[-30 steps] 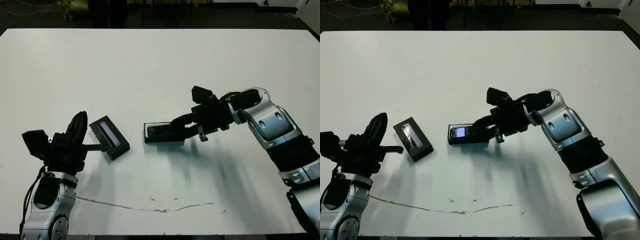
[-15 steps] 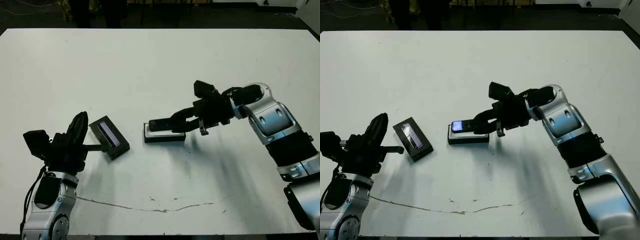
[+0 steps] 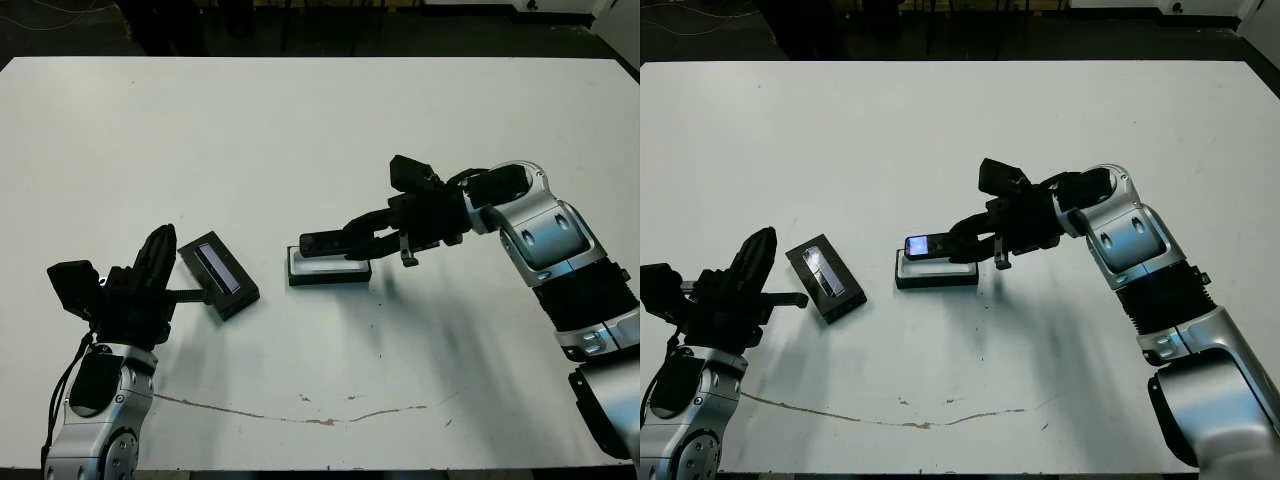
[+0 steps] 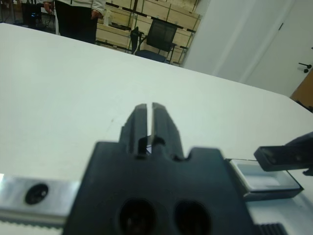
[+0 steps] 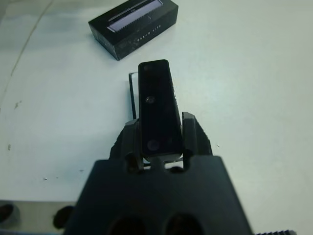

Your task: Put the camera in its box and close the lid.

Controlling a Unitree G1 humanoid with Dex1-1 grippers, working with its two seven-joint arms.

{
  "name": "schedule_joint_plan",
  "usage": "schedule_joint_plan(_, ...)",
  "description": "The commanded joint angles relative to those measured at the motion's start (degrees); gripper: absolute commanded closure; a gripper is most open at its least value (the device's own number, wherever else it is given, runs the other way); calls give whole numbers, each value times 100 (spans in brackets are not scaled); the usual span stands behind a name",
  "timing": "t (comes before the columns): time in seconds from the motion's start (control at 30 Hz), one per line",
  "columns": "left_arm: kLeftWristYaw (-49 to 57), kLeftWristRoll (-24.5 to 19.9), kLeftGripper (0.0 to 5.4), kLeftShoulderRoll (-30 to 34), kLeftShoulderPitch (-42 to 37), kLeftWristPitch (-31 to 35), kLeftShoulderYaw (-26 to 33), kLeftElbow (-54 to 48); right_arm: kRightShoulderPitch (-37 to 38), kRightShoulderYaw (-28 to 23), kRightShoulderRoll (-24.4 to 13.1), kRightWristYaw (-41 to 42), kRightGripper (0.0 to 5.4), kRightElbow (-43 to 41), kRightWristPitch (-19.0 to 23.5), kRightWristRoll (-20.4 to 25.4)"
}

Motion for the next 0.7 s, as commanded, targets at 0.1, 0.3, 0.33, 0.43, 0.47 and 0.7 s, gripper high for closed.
schedule_joint_plan(0.1, 22, 19, 540, -14, 103, 0, 6, 95, 109, 122, -82, -46, 476, 109, -456, -264)
schedule_joint_plan(0.3, -1, 38, 540, 11, 127, -44, 17, 124, 77, 273, -24, 11, 476, 342, -457, -420)
schedule_joint_plan(0.33, -9, 28, 540, 12, 127, -49, 21, 130, 80, 278, -1, 22, 476, 390, -429, -410)
schedule_joint_plan(0.43, -3, -4, 540, -3, 134, -32, 29, 122, 84, 285, 51, 51, 476, 499, -416, -391)
schedule_joint_plan(0.47, 11, -14, 540, -10, 138, -14, 30, 113, 74, 299, 63, 66, 476, 530, -403, -398)
schedule_joint_plan(0.7, 9, 6, 540, 20, 143, 5, 20, 125, 89, 458, 70, 42, 476, 500, -616, -625)
